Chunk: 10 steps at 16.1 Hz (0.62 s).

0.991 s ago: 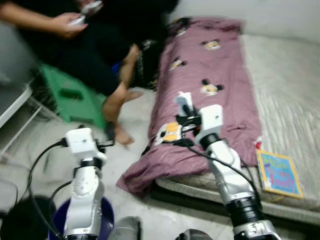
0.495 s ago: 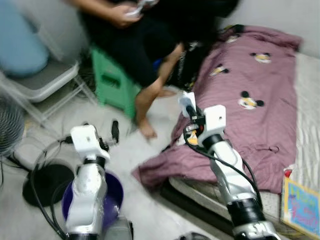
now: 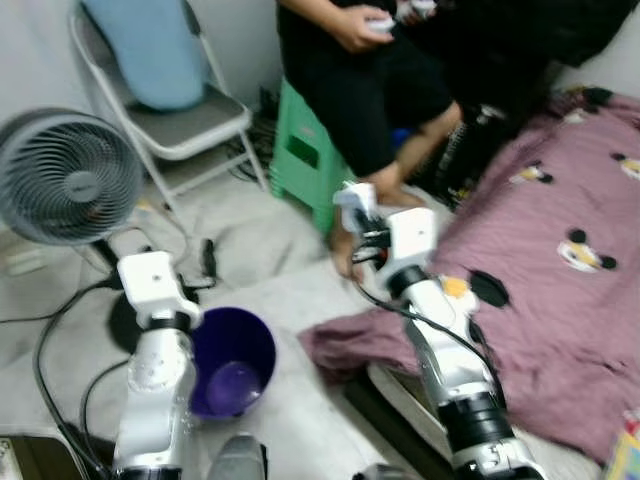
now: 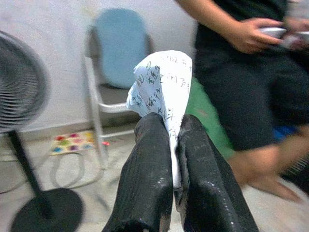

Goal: Clean up the room

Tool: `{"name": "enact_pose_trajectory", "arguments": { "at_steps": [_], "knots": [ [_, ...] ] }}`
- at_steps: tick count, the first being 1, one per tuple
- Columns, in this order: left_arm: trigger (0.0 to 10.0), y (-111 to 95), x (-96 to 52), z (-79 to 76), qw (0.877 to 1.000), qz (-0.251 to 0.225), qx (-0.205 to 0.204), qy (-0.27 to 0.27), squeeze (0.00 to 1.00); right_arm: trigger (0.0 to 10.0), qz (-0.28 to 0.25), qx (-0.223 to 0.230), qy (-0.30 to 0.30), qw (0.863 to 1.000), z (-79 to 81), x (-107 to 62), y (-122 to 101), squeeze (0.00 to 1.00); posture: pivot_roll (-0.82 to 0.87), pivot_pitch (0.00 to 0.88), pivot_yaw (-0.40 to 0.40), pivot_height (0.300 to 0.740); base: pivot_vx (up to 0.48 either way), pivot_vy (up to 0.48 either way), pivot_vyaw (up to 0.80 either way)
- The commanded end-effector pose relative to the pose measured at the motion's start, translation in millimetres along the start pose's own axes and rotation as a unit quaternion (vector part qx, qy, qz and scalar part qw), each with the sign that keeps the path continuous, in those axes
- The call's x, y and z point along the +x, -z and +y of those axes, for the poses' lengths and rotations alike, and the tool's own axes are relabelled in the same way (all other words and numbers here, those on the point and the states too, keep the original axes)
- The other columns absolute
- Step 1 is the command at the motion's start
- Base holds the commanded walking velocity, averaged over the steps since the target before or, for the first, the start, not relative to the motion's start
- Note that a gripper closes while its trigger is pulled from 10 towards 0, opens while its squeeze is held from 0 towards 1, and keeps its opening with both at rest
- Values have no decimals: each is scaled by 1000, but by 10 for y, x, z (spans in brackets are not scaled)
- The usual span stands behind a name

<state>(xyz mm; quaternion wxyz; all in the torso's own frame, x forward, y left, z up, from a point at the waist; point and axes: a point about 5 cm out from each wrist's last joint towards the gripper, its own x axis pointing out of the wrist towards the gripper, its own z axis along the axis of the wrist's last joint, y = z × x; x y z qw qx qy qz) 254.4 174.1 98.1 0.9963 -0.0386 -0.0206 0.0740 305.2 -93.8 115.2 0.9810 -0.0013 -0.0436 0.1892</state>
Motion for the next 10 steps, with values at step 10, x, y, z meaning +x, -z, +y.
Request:
{"name": "enact_pose_trajectory", "arguments": {
  "at_steps": [10],
  "knots": [
    [10000,-83,-75,-21,1000,-18,16,0,0,10000,-25,-21,-7,999,-59,106,-181,0,18,102,-57,740,0,0,800]
  ]
}}
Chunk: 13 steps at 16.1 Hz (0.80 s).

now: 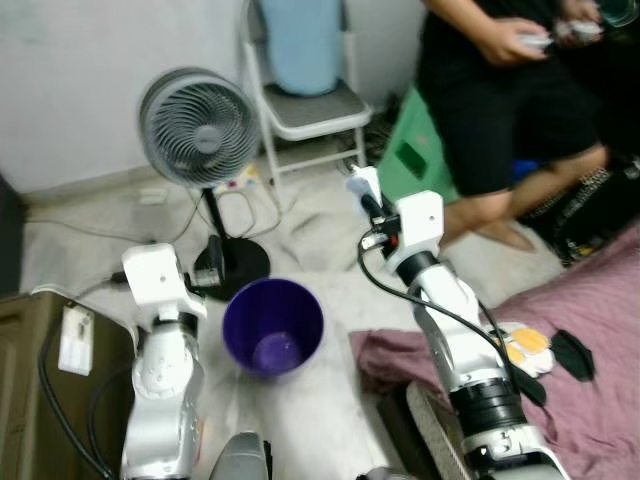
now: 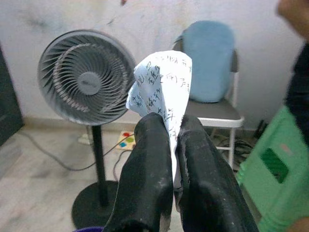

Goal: Clean up the room

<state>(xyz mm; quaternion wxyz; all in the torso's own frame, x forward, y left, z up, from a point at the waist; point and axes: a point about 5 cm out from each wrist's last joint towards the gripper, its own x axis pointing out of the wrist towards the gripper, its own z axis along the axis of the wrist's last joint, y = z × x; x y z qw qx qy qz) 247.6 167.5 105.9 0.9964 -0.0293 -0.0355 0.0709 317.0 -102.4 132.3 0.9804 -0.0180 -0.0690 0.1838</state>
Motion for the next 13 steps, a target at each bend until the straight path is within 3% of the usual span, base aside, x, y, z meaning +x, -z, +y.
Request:
{"name": "enact_pose_trajectory", "arguments": {
  "at_steps": [1,6,11,13],
  "knots": [
    [10000,-1,-12,28,1000,-2,7,0,0,10000,-1,3,-10,1000,73,7,-3,0,18,97,-53,740,0,0,800],
    [10000,-11,14,-25,999,-2,10,36,0,10000,12,0,-9,1000,150,-32,70,0,7,94,-43,740,0,0,530],
    [10000,-32,44,0,999,-7,15,46,0,10000,16,13,18,1000,72,-33,92,0,5,90,-34,740,0,0,0],
    [10000,-34,29,-37,998,-10,13,57,0,10000,16,-5,15,1000,96,-31,85,0,5,92,-35,740,0,0,400]
  ]
}}
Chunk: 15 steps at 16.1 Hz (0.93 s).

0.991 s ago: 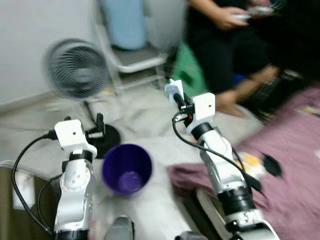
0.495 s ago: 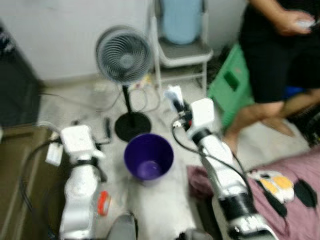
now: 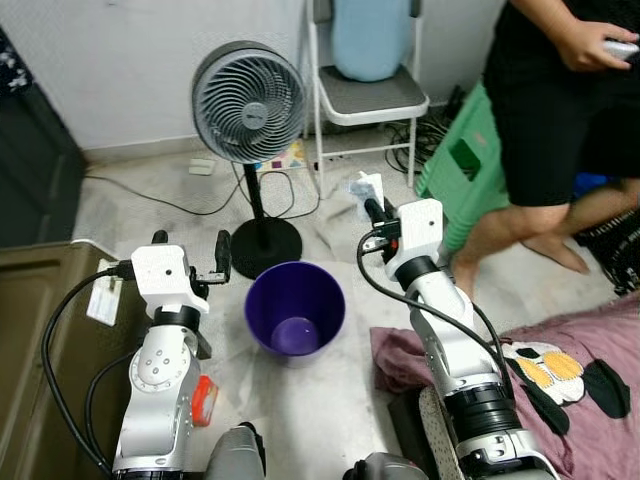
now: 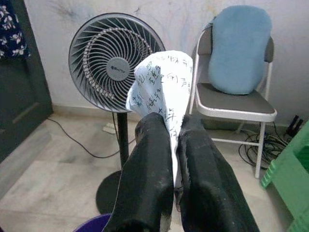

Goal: Clean up the room

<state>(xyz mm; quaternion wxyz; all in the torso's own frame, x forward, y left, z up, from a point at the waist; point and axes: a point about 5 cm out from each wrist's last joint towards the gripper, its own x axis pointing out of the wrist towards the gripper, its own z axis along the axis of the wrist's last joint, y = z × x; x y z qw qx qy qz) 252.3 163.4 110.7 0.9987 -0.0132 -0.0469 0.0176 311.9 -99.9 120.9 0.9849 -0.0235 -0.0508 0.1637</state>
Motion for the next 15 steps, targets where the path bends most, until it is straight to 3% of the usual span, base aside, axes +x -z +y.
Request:
{"name": "enact_pose_trajectory", "arguments": {
  "at_steps": [1,3,8,11,15],
  "knots": [
    [10000,-5,-21,-4,1000,-4,3,8,0,10000,-4,-3,-6,1000,51,18,-24,0,5,92,-35,740,0,0,800],
    [10000,-2,-37,-17,1000,-2,-2,8,0,10000,-2,12,1,1000,31,2,-10,0,4,97,-36,740,0,0,344],
    [10000,5,-26,-22,1000,-2,-3,10,0,10000,-9,2,2,1000,10,19,-45,0,0,97,-40,740,0,0,0],
    [10000,4,-20,-18,1000,-4,-3,7,0,10000,-11,6,-9,1000,39,21,-46,0,3,94,-43,740,275,0,0],
    [10000,12,-21,-19,1000,-2,-2,9,0,10000,-16,11,-12,1000,66,26,-54,0,8,86,-42,740,292,0,508]
  ]
}}
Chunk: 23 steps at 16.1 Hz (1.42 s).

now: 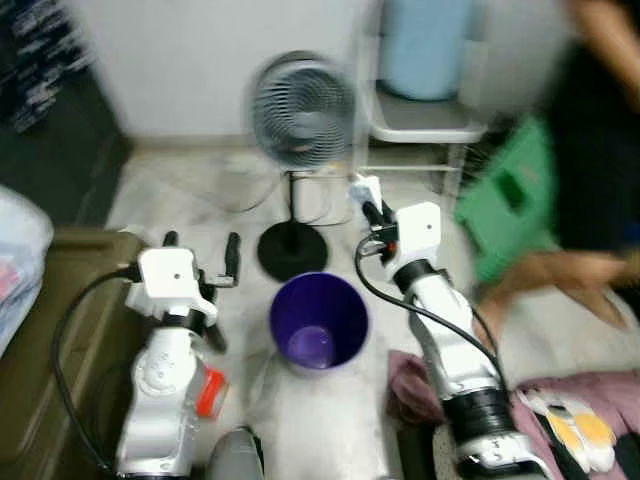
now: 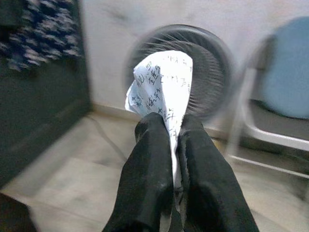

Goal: Clean up the room

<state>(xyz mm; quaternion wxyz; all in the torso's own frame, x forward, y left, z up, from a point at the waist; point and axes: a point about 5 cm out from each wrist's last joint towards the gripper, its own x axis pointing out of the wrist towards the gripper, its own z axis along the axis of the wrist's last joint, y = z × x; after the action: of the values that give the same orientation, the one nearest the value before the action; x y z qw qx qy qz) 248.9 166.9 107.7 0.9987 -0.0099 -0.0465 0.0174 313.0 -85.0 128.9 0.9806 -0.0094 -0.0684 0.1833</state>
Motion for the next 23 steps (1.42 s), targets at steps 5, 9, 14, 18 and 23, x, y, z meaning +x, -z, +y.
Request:
{"name": "enact_pose_trajectory", "arguments": {
  "at_steps": [5,9,14,18,23],
  "knots": [
    [10000,-4,-3,-51,1000,2,-12,10,0,10000,11,-13,16,1000,-97,-35,50,0,11,79,-41,740,50,0,0],
    [10000,6,-6,-44,1000,4,-12,4,0,10000,13,-4,20,1000,-87,-31,63,0,12,83,-38,740,0,0,0],
    [10000,12,-254,132,999,4,3,39,0,10000,21,-21,34,999,-46,-23,117,0,44,99,-36,740,0,0,405],
    [10000,-1,-275,146,995,2,27,100,0,10000,23,-19,55,998,-71,43,114,0,49,107,-33,740,0,0,400],
    [10000,-60,-246,118,992,-11,31,119,0,10000,28,-31,87,995,-124,79,135,0,48,109,-26,740,0,0,0]
  ]
}}
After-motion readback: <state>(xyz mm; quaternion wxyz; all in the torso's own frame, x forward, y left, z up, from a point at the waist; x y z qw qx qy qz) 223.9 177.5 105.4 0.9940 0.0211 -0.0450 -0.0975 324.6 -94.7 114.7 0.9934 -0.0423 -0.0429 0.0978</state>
